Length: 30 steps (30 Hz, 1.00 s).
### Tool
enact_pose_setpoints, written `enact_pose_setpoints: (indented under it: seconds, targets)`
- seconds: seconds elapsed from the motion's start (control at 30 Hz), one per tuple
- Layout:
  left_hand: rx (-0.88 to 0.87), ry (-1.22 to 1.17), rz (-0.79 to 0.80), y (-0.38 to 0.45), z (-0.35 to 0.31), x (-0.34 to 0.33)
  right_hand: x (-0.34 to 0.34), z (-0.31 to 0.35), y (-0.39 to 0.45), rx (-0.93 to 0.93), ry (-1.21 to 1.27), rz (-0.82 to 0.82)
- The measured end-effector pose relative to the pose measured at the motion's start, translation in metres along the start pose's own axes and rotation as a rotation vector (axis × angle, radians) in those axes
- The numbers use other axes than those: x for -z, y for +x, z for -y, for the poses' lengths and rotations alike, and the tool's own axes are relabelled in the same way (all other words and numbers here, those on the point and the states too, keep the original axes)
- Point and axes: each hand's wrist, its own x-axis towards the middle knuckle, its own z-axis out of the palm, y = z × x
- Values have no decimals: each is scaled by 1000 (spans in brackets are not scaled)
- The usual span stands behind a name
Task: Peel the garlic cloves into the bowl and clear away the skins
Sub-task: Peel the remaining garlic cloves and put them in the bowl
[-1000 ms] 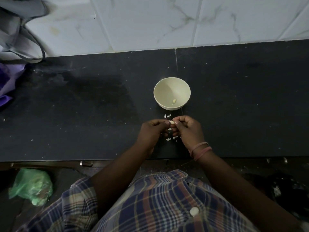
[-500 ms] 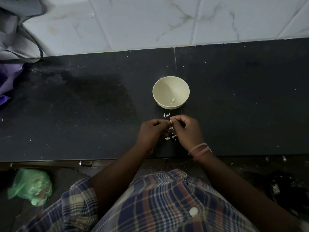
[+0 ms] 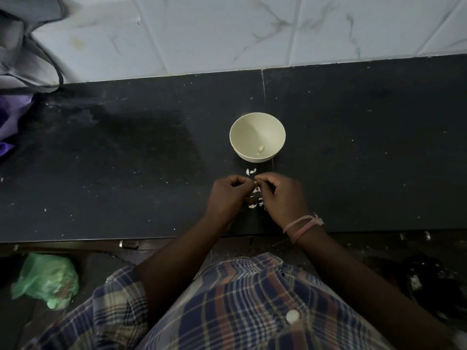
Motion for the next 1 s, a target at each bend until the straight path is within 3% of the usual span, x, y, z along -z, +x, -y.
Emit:
enact_pose_setpoints:
  seconds: [0.23,0.37,0.67,1.0]
  targets:
    - [-75,139,-67,-2,-4,-1,0,7,1,87,-81,60]
    - [-82,186,-52,0,-2,0,-1,4,0,20,-32,60]
    - [132,-300,90,3,0,-6,-8,-3,2,-409,599,42]
    - [168,-351,91,3,3,-5,-17,-6,-1,-641,1011,18]
